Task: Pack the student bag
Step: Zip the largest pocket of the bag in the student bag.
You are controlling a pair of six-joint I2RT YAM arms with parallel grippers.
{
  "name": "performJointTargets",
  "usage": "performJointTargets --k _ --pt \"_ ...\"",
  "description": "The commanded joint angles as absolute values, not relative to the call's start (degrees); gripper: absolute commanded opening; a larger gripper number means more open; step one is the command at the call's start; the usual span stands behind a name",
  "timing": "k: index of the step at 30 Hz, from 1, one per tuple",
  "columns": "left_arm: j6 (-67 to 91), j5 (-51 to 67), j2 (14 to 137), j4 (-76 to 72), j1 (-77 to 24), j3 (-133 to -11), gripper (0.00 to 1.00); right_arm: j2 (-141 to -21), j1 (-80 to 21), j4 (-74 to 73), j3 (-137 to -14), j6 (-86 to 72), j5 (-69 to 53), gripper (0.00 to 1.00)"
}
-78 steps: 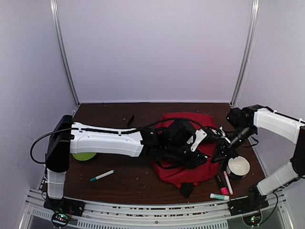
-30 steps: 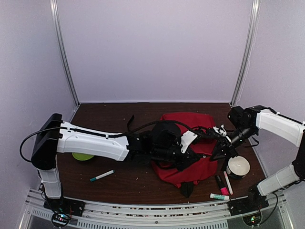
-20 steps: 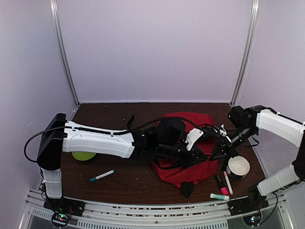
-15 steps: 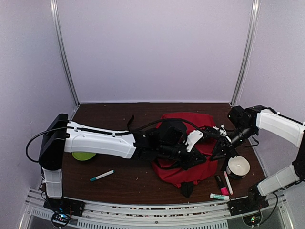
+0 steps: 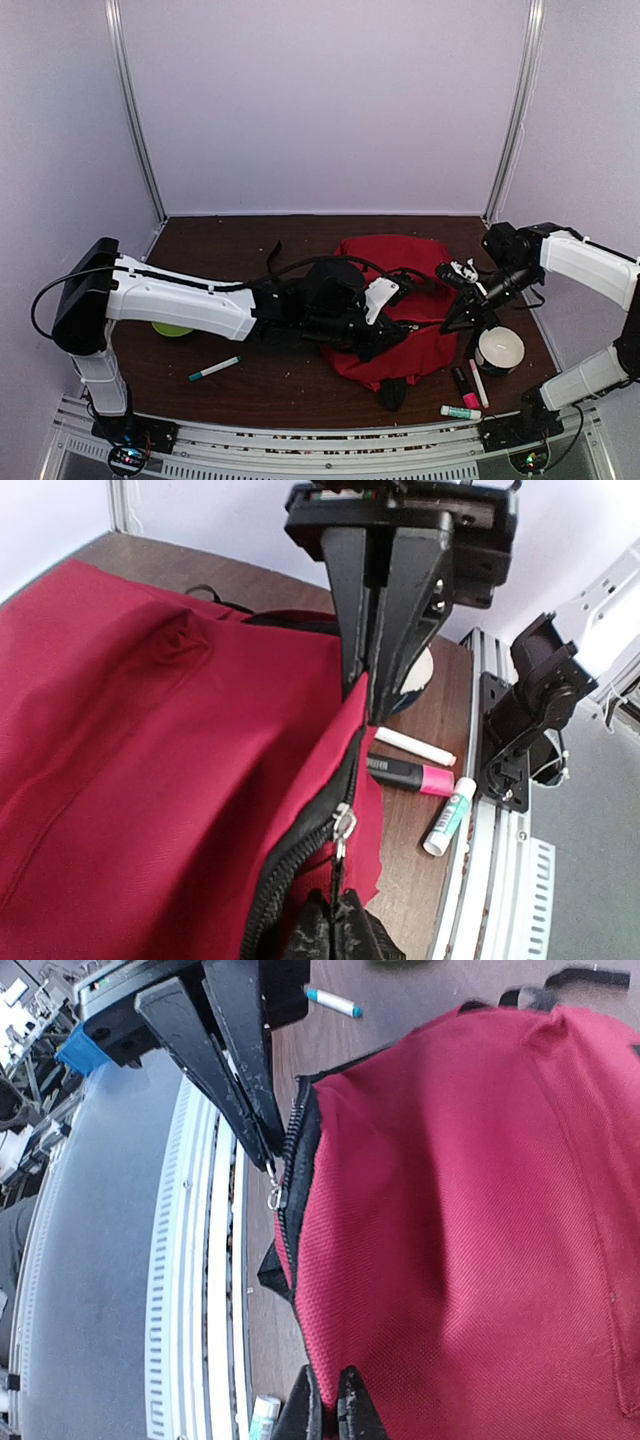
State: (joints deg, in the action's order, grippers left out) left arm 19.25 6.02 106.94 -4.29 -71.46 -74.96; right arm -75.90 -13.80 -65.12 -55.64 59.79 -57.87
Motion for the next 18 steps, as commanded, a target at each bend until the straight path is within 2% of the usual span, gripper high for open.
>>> performJointTargets --k 1,6,18 --pt "20.70 0.30 100.81 -2.37 -70.47 -69.00 0.00 -71.82 -8.07 -63.26 -53.18 58.75 -51.83 0.00" --pt "22.67 -1.23 95.75 -0.25 -69.61 -63.14 0.00 -68.21 -4.93 -63.67 -50.60 60.83 -46.23 0.00" --pt "20.96 -3.90 89.21 6.10 -68.38 -58.03 0.00 -61.40 0.68 -64.89 -47.20 66.48 -32.62 0.00"
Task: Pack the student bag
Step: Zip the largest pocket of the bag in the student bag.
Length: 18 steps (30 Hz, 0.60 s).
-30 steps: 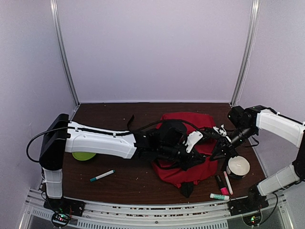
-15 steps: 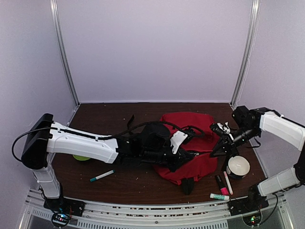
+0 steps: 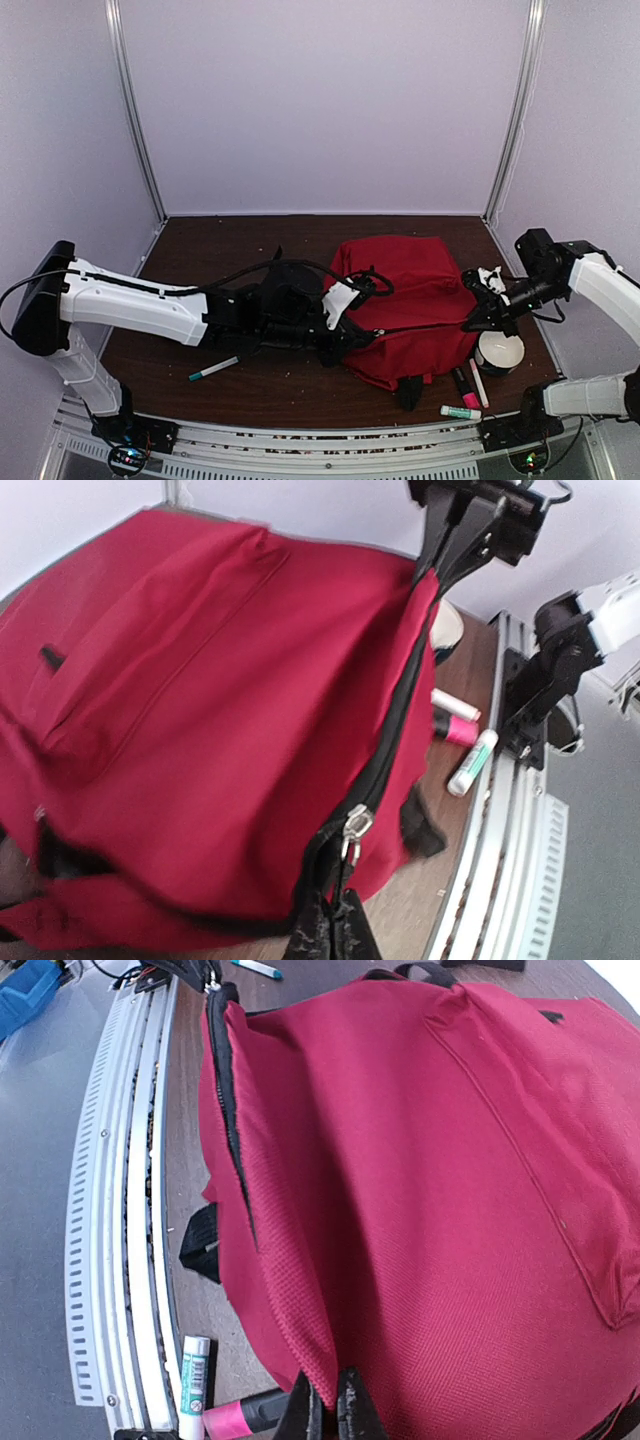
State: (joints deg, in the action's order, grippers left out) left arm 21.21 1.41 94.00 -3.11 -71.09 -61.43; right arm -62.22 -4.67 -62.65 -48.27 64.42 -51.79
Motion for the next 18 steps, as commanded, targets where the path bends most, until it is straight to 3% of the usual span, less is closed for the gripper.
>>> performJointTargets --k 1,9,13,16,18 --pt "21.00 -4.20 88.42 6.26 -68.07 -57.08 0.00 -61.88 1.72 -64.23 -47.34 66.21 -31.99 0.00" --pt "19.50 -4.15 84.07 6.69 -64.97 -52.15 0.00 -66.82 4.90 -60.19 -52.61 59.45 -28.16 0.02" --pt "19.00 1.00 84.09 2.44 -65.28 -53.37 0.00 -61.46 -1.76 -69.87 -56.06 63.85 -40.36 0.51" --pt "18.13 4.73 82.63 -7.41 -65.47 -50.04 0.00 -59.11 -15.92 -63.25 -56.17 52.41 -42.93 0.69" --pt "18.04 5.93 83.08 -10.57 -65.52 -49.69 0.00 -61.21 -23.74 -57.77 -56.90 44.91 -43.07 0.70"
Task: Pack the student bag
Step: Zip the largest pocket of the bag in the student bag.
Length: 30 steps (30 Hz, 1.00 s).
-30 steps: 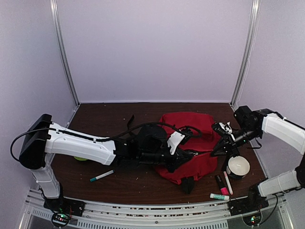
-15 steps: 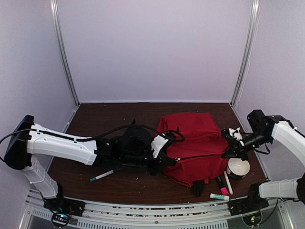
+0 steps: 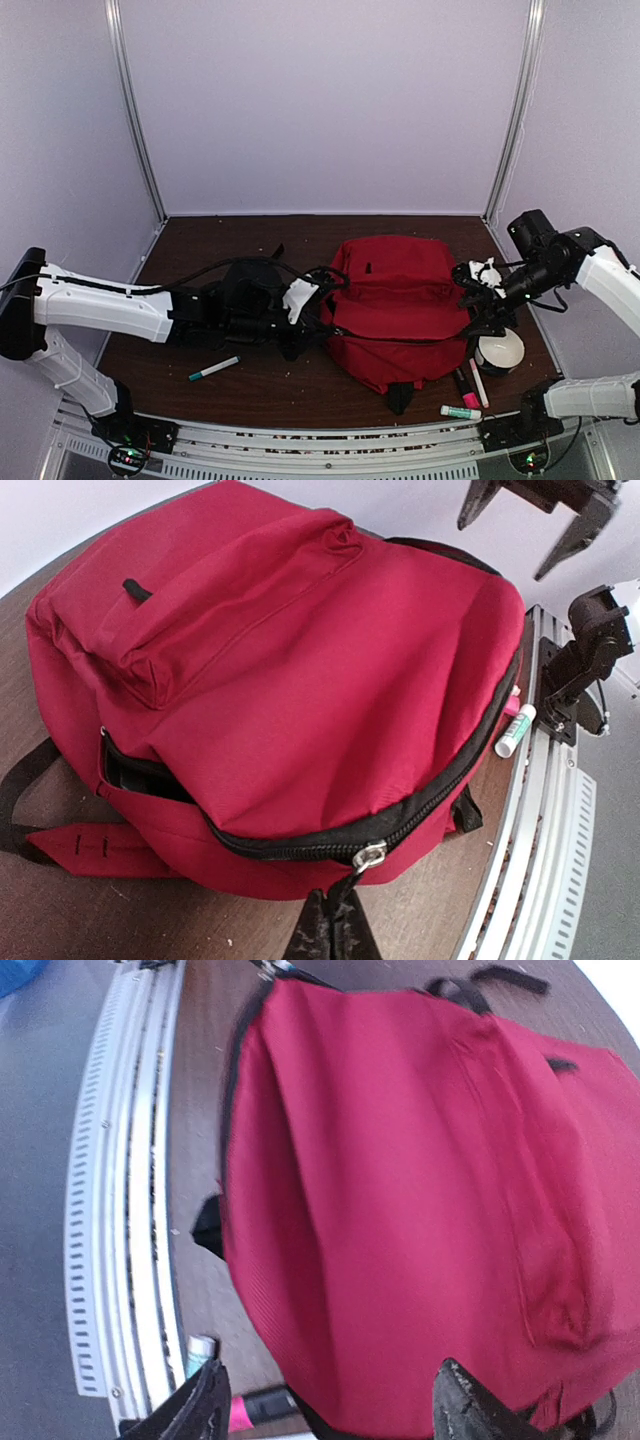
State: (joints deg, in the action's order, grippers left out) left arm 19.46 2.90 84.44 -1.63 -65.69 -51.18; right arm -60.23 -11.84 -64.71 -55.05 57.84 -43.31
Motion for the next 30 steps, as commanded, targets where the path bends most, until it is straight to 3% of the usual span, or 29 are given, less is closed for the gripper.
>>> performJointTargets --k 1,11,19,27,30 --pt "17.80 6.55 83.59 -11.23 -65.60 -50.11 0.00 -63.26 -26.54 -55.29 -57.89 42.42 -42.95 0.70" --pt "19.34 5.18 83.40 -16.50 -66.62 -48.74 0.00 -83.07 -37.65 -49.04 -66.44 34.18 -46.35 0.71" --pt "19.71 4.76 83.18 -17.51 -66.62 -47.78 0.00 -86.74 -39.84 -48.03 -67.14 28.85 -54.37 0.74" --pt "21.01 2.24 83.30 -18.05 -66.62 -47.45 0.00 -89.54 -44.40 -46.74 -67.04 24.23 -53.71 0.76" --pt "21.96 1.00 82.23 -20.16 -66.62 -45.66 0.00 -89.46 -45.27 -43.56 -65.25 21.83 -51.18 0.62"
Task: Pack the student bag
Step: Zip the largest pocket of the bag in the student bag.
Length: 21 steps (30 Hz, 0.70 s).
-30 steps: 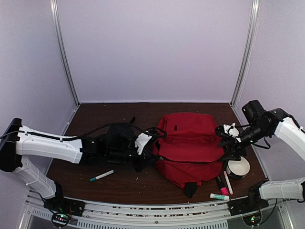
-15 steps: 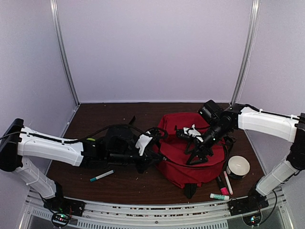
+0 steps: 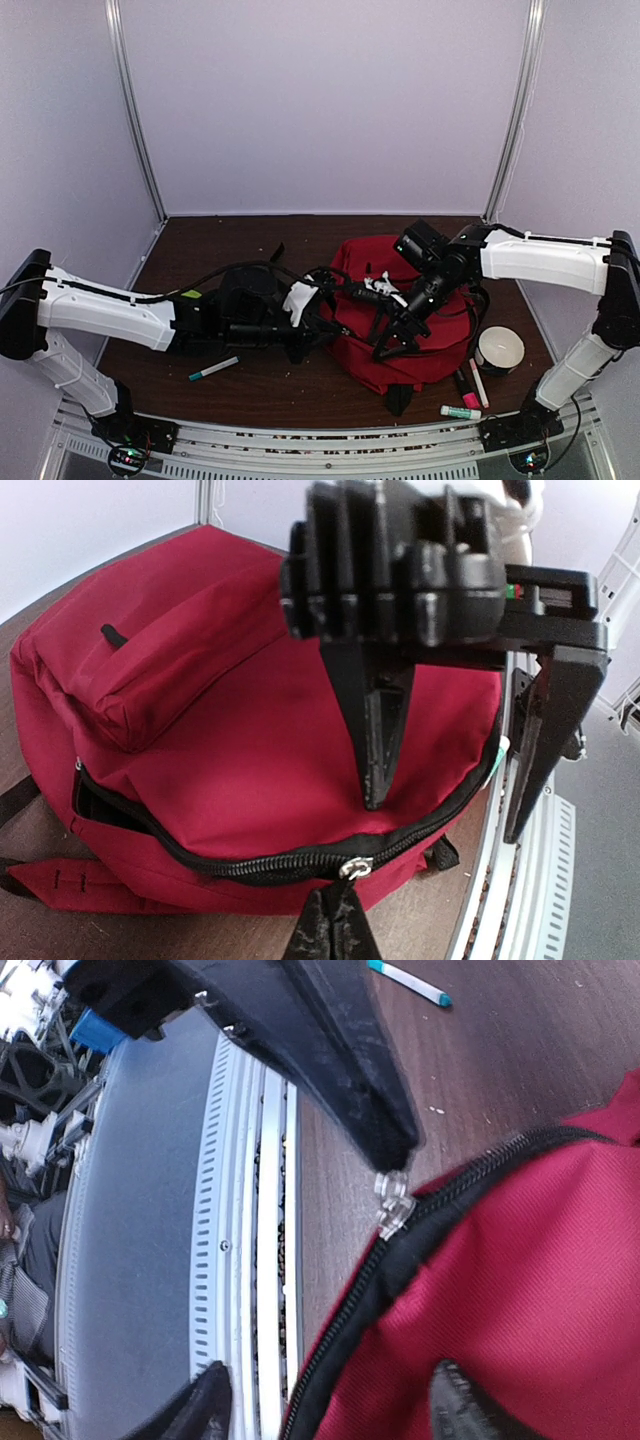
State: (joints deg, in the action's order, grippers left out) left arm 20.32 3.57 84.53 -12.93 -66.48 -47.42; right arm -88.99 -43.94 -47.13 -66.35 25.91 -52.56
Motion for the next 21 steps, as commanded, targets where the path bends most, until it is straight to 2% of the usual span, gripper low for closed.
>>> performJointTargets --k 1,4,5,7,14,21 --pt "22.17 0.59 81.80 -21.00 -66.62 -44.90 0.00 -89.41 -45.32 -43.00 -65.07 21.42 -50.66 0.51" --pt "22.95 -0.76 80.93 -22.47 -66.62 -43.53 0.00 -88.85 -45.25 -43.51 -65.47 22.69 -50.78 0.15" --pt "23.13 -1.31 81.08 -21.81 -66.56 -43.63 0.00 -87.97 -45.18 -43.40 -65.48 22.96 -50.93 0.07" --pt "23.50 -1.57 81.88 -20.88 -66.15 -43.81 0.00 -85.29 -45.15 -43.39 -65.37 23.93 -51.21 0.00" --pt "30.47 4.30 88.65 -14.25 -58.89 -46.45 0.00 -73.65 -46.56 -49.87 -63.50 31.46 -52.39 0.00" --pt "29.32 6.24 90.75 -12.37 -50.11 -47.95 0.00 -69.29 -48.20 -49.51 -57.78 33.50 -49.95 0.00"
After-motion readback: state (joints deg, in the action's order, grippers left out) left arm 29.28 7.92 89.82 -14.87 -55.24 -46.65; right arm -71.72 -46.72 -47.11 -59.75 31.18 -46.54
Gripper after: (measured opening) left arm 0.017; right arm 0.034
